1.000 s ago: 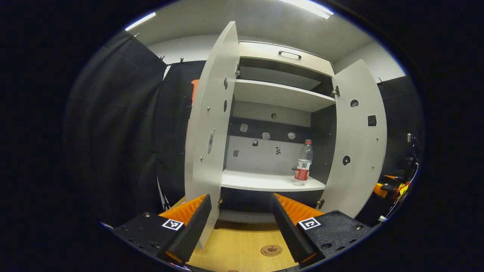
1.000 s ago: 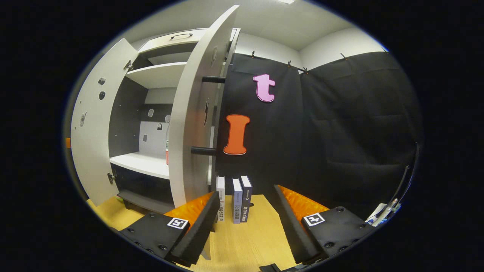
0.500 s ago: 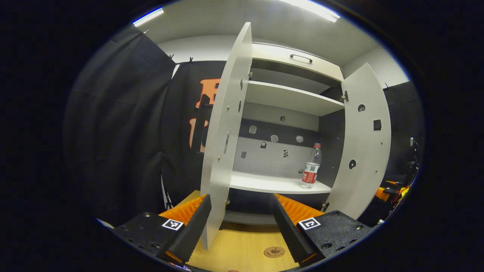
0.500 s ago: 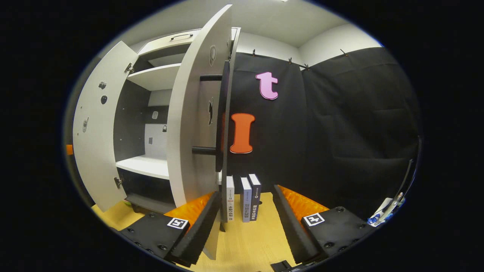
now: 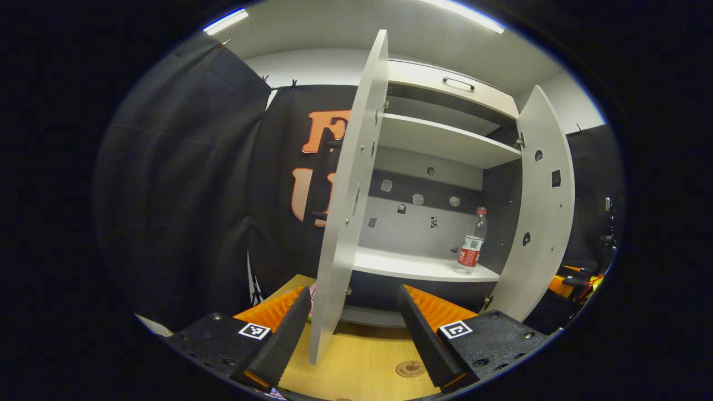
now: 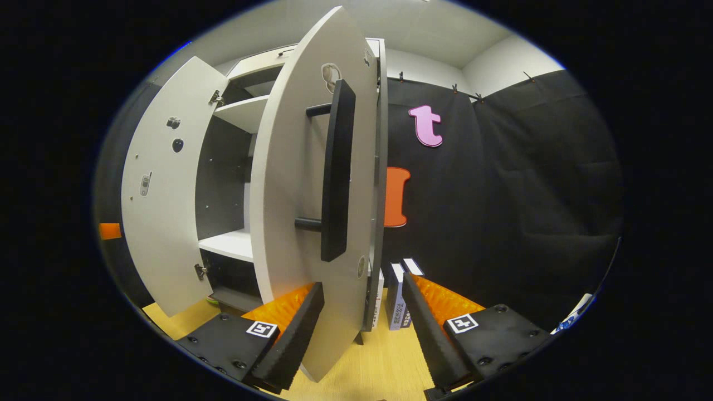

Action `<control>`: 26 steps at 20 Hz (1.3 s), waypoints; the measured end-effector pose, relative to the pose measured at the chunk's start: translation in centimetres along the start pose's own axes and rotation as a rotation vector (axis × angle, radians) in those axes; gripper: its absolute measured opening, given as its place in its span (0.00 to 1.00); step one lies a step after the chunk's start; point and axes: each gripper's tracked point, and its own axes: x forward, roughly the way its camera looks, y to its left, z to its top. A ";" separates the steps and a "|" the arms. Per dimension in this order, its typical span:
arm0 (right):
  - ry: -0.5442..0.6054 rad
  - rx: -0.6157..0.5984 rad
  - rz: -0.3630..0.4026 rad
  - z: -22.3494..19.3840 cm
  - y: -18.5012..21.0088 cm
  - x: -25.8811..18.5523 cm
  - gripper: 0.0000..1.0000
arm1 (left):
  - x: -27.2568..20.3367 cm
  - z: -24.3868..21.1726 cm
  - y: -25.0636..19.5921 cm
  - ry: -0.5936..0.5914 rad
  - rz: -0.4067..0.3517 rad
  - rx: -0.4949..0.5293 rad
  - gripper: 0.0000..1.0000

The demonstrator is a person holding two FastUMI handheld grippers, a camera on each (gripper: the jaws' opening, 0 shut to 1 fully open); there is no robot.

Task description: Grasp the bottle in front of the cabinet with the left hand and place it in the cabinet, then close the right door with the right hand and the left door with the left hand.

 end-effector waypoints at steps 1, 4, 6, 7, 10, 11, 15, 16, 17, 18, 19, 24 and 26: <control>0.002 0.003 0.004 0.0 0.3 0.3 0.94 | 0.0 -0.1 0.5 0.001 0.010 0.001 0.95; 0.001 0.001 0.007 0.1 1.1 1.3 0.94 | -0.3 -0.1 1.9 0.001 0.040 0.005 0.95; -0.003 -0.003 0.014 0.3 1.5 2.0 0.87 | -0.3 0.0 2.4 -0.002 0.057 0.006 0.95; -0.003 -0.003 0.018 0.1 1.9 2.3 0.87 | -0.4 0.0 2.7 -0.002 0.064 0.008 0.95; 0.001 -0.014 0.025 -0.2 2.7 3.4 0.87 | -0.6 0.1 3.5 -0.006 0.087 0.018 0.95; 0.003 -0.020 0.025 -0.1 2.8 4.0 0.87 | -0.7 0.1 3.8 -0.006 0.094 0.025 0.95; 0.012 0.001 0.063 -0.4 4.3 6.0 0.94 | -1.1 0.3 4.9 -0.011 0.121 0.036 0.95; 0.019 0.017 0.079 -0.5 4.9 6.3 0.95 | -1.2 0.2 5.2 -0.011 0.126 0.030 0.93; 0.018 0.028 0.083 -0.4 5.3 6.3 0.95 | -1.3 0.2 5.4 -0.012 0.131 0.023 0.93; 0.010 0.031 0.087 -0.1 5.7 6.2 1.00 | -1.3 0.3 5.8 -0.014 0.138 0.019 0.93; -0.002 0.028 0.092 0.4 5.8 6.1 1.00 | -1.2 0.3 6.3 -0.018 0.147 0.018 0.95; -0.006 -0.013 0.110 1.0 5.9 4.5 0.95 | -0.1 0.2 8.6 -0.023 0.188 0.034 0.95; 0.006 -0.014 0.127 1.0 6.2 3.8 0.95 | 0.7 0.0 9.4 -0.017 0.199 0.062 0.95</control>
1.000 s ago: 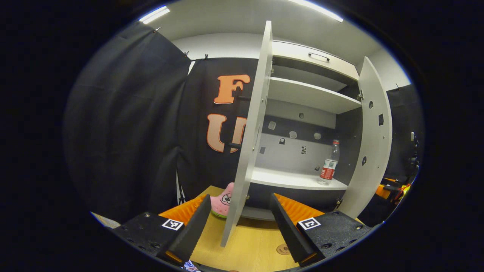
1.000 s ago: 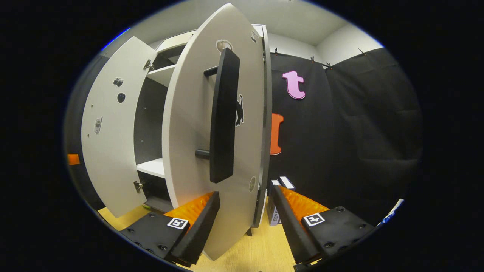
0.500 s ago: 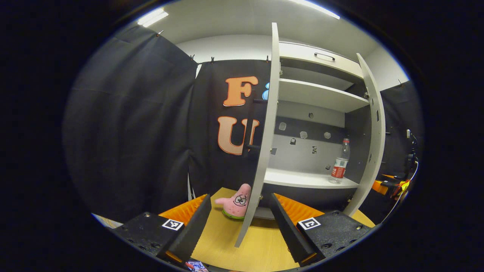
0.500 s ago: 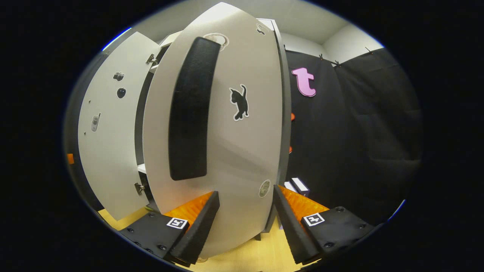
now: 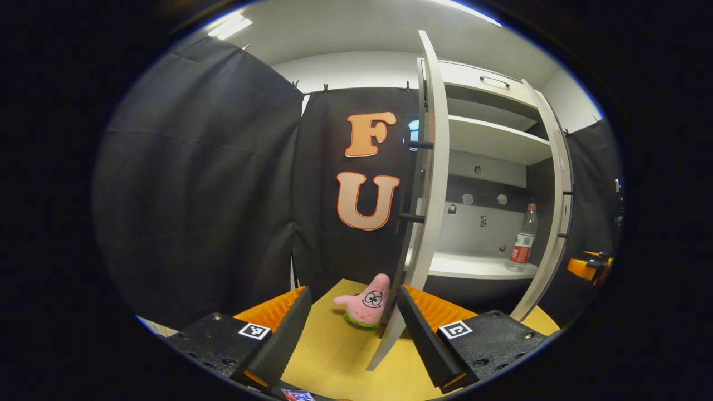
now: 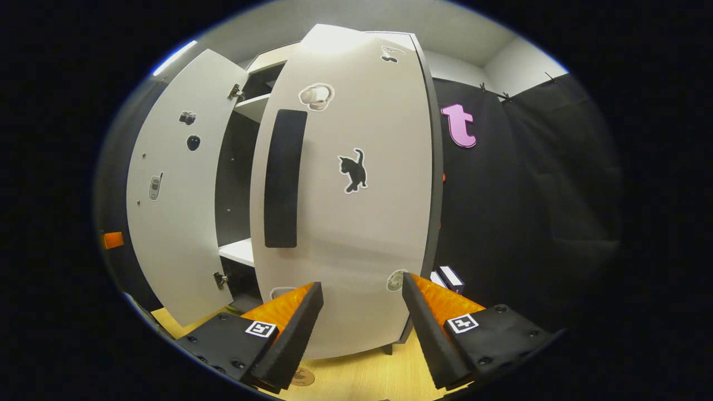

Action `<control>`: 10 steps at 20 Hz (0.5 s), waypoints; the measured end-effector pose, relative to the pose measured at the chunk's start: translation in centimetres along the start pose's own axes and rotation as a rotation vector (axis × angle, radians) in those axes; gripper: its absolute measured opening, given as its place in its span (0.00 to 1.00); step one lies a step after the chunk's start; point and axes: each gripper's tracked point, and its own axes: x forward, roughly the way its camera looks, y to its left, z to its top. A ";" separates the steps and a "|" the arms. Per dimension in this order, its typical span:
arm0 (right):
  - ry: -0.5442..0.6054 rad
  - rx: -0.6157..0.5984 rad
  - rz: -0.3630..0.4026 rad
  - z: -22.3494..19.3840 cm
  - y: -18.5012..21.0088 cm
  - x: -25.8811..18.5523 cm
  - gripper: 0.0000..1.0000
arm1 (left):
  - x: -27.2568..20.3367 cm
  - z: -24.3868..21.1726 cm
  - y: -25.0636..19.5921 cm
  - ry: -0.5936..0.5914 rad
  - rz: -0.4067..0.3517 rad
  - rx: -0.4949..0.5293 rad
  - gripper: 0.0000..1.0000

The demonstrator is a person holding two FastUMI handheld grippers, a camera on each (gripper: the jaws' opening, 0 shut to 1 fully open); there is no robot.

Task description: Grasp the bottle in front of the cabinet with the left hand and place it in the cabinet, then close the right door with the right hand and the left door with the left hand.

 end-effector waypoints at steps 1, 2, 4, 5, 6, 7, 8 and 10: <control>0.002 -0.001 0.001 0.1 -0.1 -0.5 0.89 | 0.5 0.0 0.6 -0.003 0.011 0.010 0.95; 0.003 -0.003 -0.001 0.3 -0.3 -0.9 0.90 | 1.1 0.0 0.9 -0.001 0.019 0.012 0.95; 0.003 -0.012 -0.011 0.6 -0.7 -1.7 0.96 | 2.1 -0.5 1.4 0.006 0.024 0.001 0.93; 0.002 -0.019 -0.019 0.9 -1.0 -2.0 0.96 | 2.5 -0.6 1.7 0.011 0.027 -0.005 0.93; -0.002 -0.025 -0.025 1.2 -1.2 -2.4 0.90 | 2.9 -0.7 1.9 0.014 0.031 -0.010 0.95; -0.010 -0.029 -0.030 1.7 -1.5 -2.7 0.90 | 3.2 -0.8 2.0 0.013 0.032 -0.013 0.93; -0.018 -0.030 -0.034 2.2 -1.8 -3.2 0.96 | 3.6 -0.8 1.9 0.012 0.029 -0.013 0.93; -0.032 -0.025 -0.044 3.1 -2.3 -3.9 0.96 | 4.4 -0.7 2.0 0.011 0.027 -0.001 0.93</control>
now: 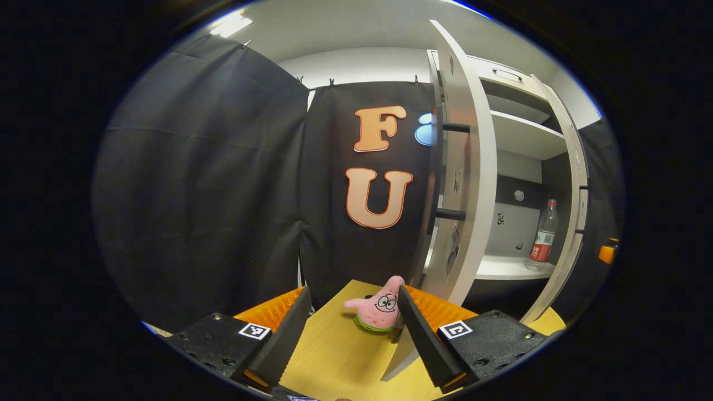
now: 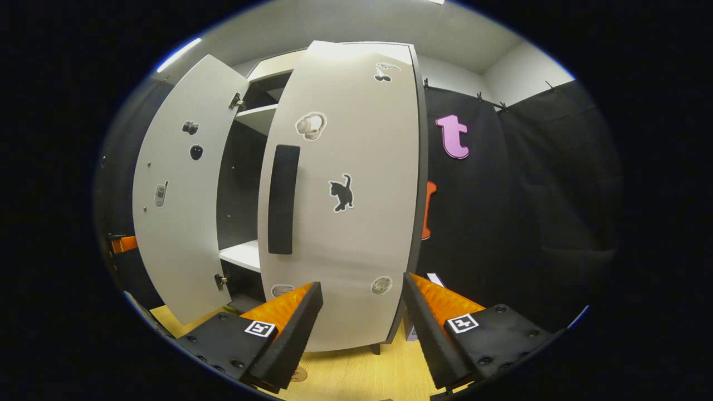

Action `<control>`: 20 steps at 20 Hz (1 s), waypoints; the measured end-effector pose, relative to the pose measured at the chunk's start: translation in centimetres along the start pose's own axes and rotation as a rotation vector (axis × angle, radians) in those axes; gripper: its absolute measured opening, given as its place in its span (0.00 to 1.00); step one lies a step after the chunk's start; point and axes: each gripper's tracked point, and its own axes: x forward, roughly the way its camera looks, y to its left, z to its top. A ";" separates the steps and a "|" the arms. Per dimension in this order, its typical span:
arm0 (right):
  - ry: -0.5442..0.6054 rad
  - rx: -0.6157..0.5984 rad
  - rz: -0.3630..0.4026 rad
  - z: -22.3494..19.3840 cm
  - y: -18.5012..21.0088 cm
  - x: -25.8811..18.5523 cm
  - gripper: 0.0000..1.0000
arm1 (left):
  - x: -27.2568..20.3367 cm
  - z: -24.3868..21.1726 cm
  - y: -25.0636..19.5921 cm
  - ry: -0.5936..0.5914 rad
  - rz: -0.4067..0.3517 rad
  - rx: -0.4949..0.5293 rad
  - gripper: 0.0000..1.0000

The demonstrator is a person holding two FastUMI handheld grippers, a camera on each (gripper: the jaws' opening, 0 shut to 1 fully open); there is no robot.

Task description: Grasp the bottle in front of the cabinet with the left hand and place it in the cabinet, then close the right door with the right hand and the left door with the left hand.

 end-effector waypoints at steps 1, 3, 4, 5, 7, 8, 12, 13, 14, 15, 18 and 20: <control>0.000 0.005 -0.002 0.3 -0.3 -0.4 0.96 | 0.4 0.1 0.1 -0.001 -0.001 0.005 0.93; 0.005 0.018 -0.004 0.6 -0.9 -1.2 0.96 | 1.2 0.0 -0.3 0.003 -0.010 0.006 0.93; 0.005 0.022 -0.006 0.8 -1.3 -1.6 0.96 | 1.5 -0.2 -0.7 0.007 -0.019 0.007 0.93; 0.003 0.021 -0.010 1.0 -1.7 -1.9 0.96 | 1.7 -0.2 -1.0 0.012 -0.027 0.011 0.95; -0.004 0.011 -0.026 1.5 -2.7 -2.7 0.96 | 1.8 -0.4 -1.3 0.012 -0.029 0.016 0.95; -0.008 0.009 -0.037 1.7 -3.3 -2.9 0.96 | 2.0 -0.2 -1.2 0.011 -0.022 0.019 0.94; -0.027 0.034 -0.055 2.3 -4.2 -3.2 0.96 | 1.8 -0.6 -2.0 0.025 -0.039 -0.010 0.91; -0.029 0.037 -0.054 2.4 -4.2 -3.3 0.96 | 1.6 -0.7 -2.5 0.027 -0.053 -0.007 0.94; -0.032 0.037 -0.052 2.5 -4.3 -3.4 0.96 | 1.5 -0.7 -3.0 0.027 -0.066 -0.003 0.91; -0.035 0.034 -0.052 2.7 -4.5 -3.3 0.96 | 1.3 -0.7 -3.6 0.027 -0.077 0.001 0.94; -0.049 0.021 -0.066 3.2 -5.2 -3.5 0.96 | 1.1 -0.9 -5.4 0.030 -0.118 -0.001 0.91; -0.060 0.020 -0.075 3.7 -5.7 -3.8 0.96 | 1.1 -1.2 -6.9 0.040 -0.150 -0.012 0.91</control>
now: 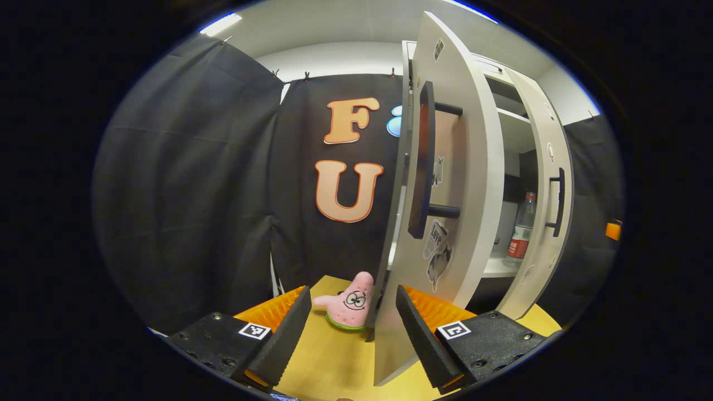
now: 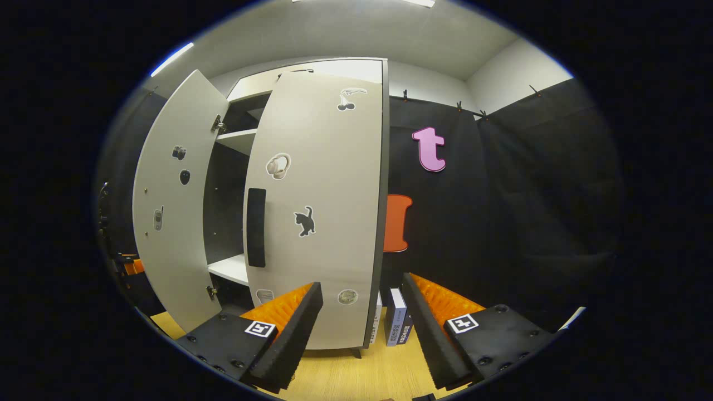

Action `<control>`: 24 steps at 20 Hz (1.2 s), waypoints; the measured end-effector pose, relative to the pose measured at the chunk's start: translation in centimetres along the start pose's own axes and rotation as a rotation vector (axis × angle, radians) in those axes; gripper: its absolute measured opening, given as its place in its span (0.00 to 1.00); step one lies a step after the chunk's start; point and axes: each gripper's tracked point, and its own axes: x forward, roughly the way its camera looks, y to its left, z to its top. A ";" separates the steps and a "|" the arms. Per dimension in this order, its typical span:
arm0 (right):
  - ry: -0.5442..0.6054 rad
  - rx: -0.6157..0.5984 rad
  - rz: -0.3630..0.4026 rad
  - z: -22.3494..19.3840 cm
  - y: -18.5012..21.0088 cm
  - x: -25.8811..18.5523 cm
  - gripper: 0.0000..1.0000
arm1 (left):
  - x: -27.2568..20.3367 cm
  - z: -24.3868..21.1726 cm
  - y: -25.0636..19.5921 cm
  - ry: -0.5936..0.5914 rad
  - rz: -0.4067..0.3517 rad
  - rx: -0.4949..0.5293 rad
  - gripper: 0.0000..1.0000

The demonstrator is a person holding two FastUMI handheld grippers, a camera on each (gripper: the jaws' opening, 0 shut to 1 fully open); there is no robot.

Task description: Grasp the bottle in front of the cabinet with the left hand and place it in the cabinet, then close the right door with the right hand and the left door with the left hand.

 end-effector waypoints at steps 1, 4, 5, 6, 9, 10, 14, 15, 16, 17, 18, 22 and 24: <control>-0.005 0.001 -0.004 0.1 -0.2 -0.1 0.96 | 0.1 -0.2 -0.8 0.005 -0.019 -0.001 0.91; -0.012 -0.002 -0.022 0.5 -1.0 -0.6 0.96 | 0.3 -0.1 -2.5 0.010 -0.066 0.024 0.91; -0.015 -0.001 -0.030 0.6 -1.3 -0.9 0.96 | 0.4 -0.2 -3.3 0.009 -0.079 0.034 0.94; -0.017 -0.001 -0.037 0.7 -1.6 -1.1 0.96 | 0.4 -0.2 -3.9 0.009 -0.091 0.040 0.94; -0.032 0.000 -0.058 1.2 -2.6 -1.7 0.96 | 0.6 -0.6 -5.5 0.016 -0.125 0.030 0.91; -0.035 -0.001 -0.063 1.4 -2.9 -1.8 0.96 | 0.7 -0.8 -6.1 0.020 -0.138 0.024 0.91; -0.051 0.002 -0.080 1.8 -4.0 -2.9 0.96 | 1.4 -0.5 -8.5 0.015 -0.194 0.036 0.94; -0.054 0.001 -0.084 1.7 -4.1 -3.0 0.96 | 1.5 -0.5 -9.1 0.013 -0.202 0.047 0.94; -0.055 0.003 -0.088 1.7 -4.4 -3.3 0.96 | 1.9 -0.7 -9.6 0.014 -0.207 0.056 0.94; -0.056 0.005 -0.092 1.7 -4.6 -3.5 0.96 | 2.3 -0.9 -10.3 0.015 -0.215 0.064 0.94; -0.057 0.006 -0.098 1.7 -4.9 -3.6 0.96 | 2.8 -1.1 -10.9 0.015 -0.226 0.069 0.94; -0.061 0.010 -0.126 1.6 -6.2 -4.4 0.96 | 4.9 -1.5 -14.5 0.019 -0.295 0.048 0.91; -0.066 0.016 -0.139 1.8 -6.7 -4.5 0.96 | 6.5 -1.8 -16.1 0.019 -0.317 0.051 0.97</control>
